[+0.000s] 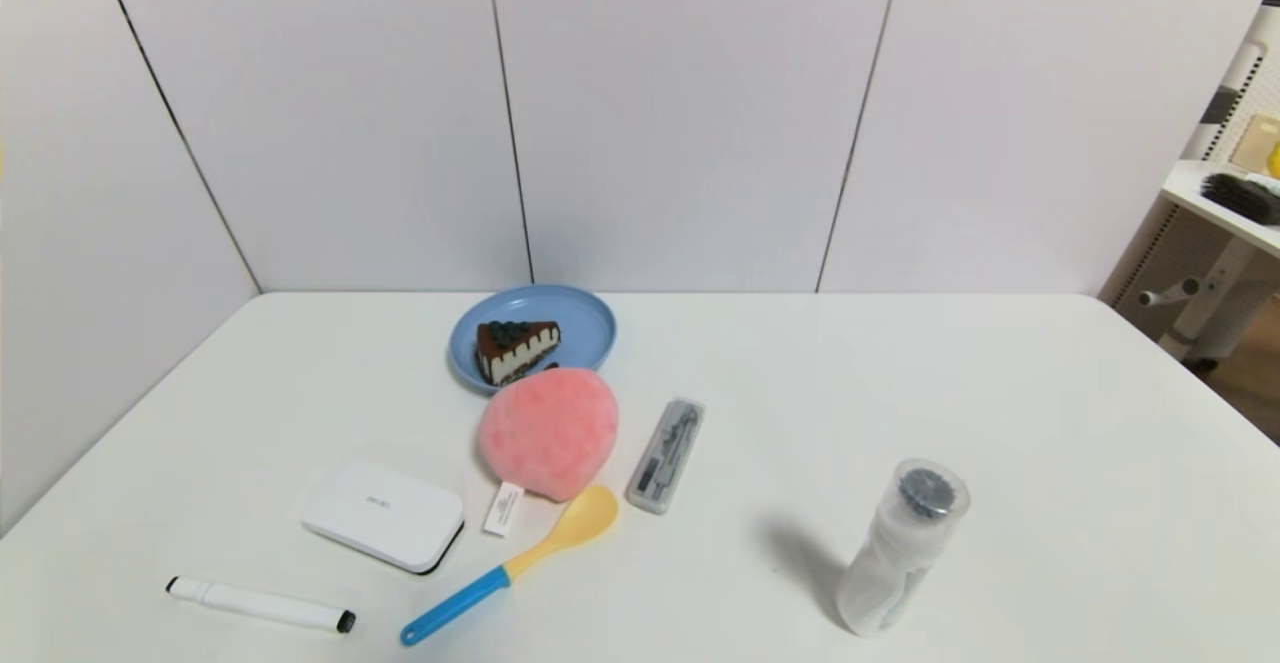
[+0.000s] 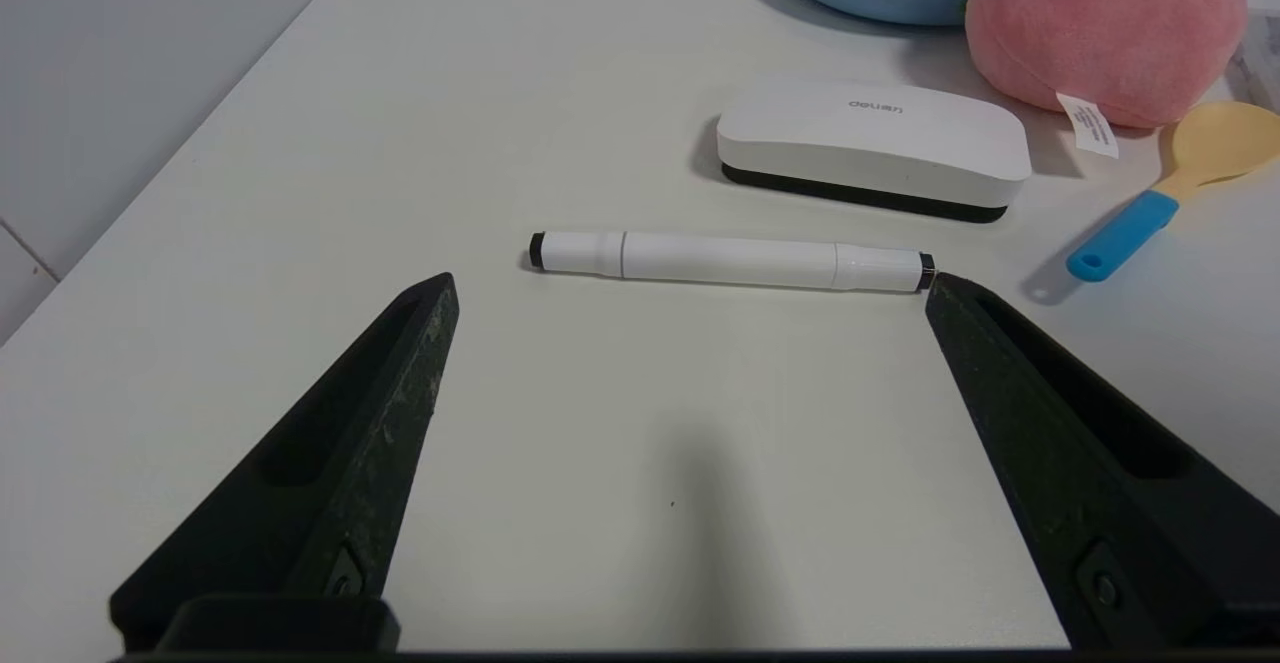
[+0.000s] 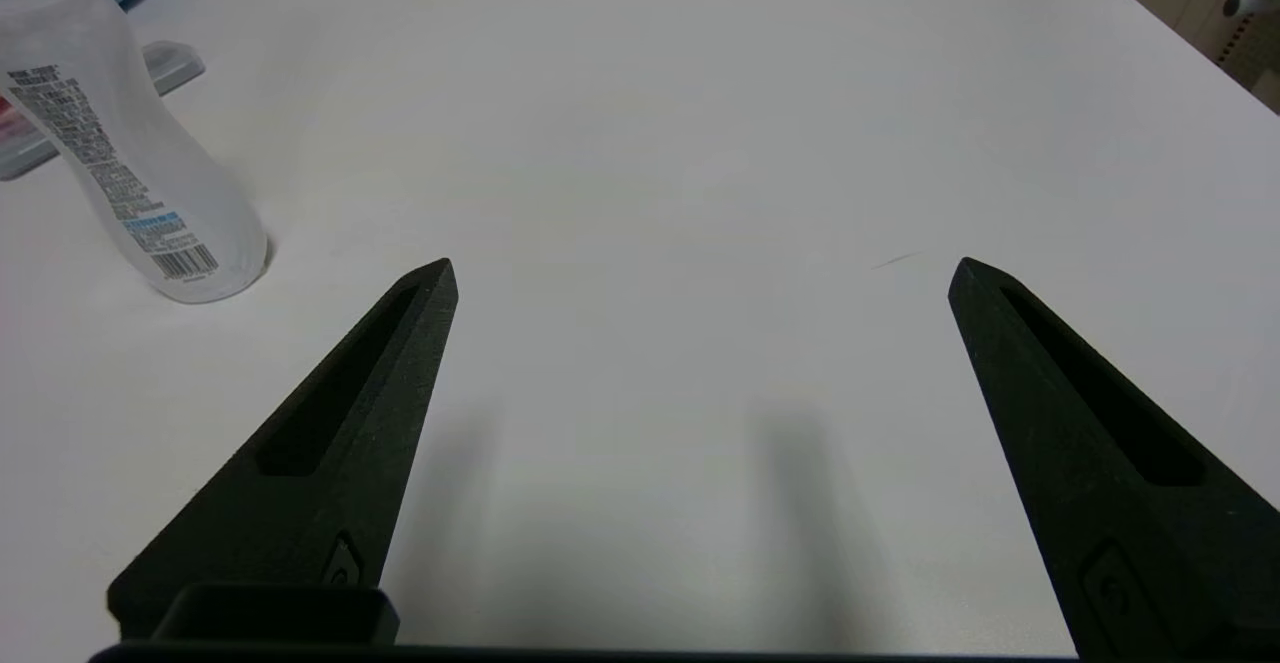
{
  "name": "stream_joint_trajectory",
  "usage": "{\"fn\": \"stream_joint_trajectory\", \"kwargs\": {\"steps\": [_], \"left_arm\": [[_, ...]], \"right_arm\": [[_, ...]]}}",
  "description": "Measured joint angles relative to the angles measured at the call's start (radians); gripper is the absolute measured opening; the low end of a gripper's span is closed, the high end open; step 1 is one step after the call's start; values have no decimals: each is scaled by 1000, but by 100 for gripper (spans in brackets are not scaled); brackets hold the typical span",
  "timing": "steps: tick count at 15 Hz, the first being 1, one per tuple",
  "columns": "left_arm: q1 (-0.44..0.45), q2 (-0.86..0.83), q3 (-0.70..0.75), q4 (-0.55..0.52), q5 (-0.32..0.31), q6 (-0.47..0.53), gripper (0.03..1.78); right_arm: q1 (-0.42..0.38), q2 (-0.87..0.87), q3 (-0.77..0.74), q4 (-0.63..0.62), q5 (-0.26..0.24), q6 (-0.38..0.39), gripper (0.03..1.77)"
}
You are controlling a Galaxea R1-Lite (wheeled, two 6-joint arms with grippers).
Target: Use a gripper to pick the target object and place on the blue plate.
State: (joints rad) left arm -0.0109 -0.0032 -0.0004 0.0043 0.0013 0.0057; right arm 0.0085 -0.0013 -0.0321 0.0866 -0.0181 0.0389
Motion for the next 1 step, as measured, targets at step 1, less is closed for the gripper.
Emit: {"fn": "stream_joint_trajectory", "kwargs": {"steps": [1], "left_arm": [[0, 0, 0, 0, 0, 0, 169]], "right_arm": [[0, 0, 0, 0, 0, 0, 170]]}}
